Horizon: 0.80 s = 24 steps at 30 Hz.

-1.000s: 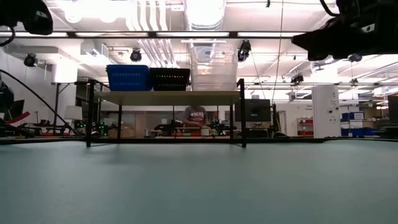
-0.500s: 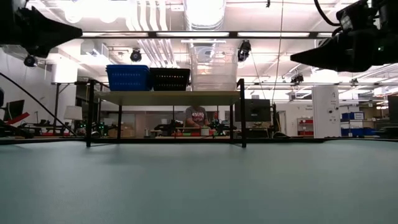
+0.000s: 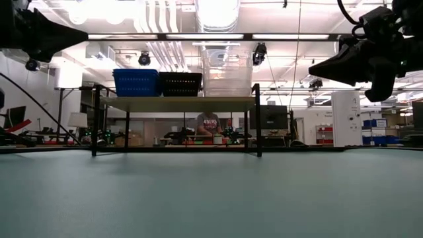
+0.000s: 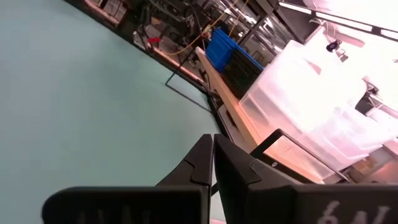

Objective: Stack baskets on shelf by color
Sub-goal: Return to Home Position

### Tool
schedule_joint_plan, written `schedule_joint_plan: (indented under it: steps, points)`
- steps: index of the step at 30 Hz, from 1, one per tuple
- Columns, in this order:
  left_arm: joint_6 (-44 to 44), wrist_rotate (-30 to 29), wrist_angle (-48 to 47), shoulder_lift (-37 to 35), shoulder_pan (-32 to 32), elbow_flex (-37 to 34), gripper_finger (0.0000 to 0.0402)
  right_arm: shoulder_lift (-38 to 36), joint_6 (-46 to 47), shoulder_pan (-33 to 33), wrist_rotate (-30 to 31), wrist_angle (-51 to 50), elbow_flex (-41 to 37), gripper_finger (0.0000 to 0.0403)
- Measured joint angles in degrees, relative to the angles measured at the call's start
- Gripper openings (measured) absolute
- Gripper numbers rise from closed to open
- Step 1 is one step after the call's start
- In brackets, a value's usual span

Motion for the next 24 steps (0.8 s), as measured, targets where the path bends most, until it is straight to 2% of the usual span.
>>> schedule_joint_plan:
  steps: [24]
  points:
    - [-0.02, -0.02, -0.02, 0.75, 0.00, -0.02, 0.0000, 0.00, 7.75, 0.00, 0.00, -0.14, 0.00, 0.0009]
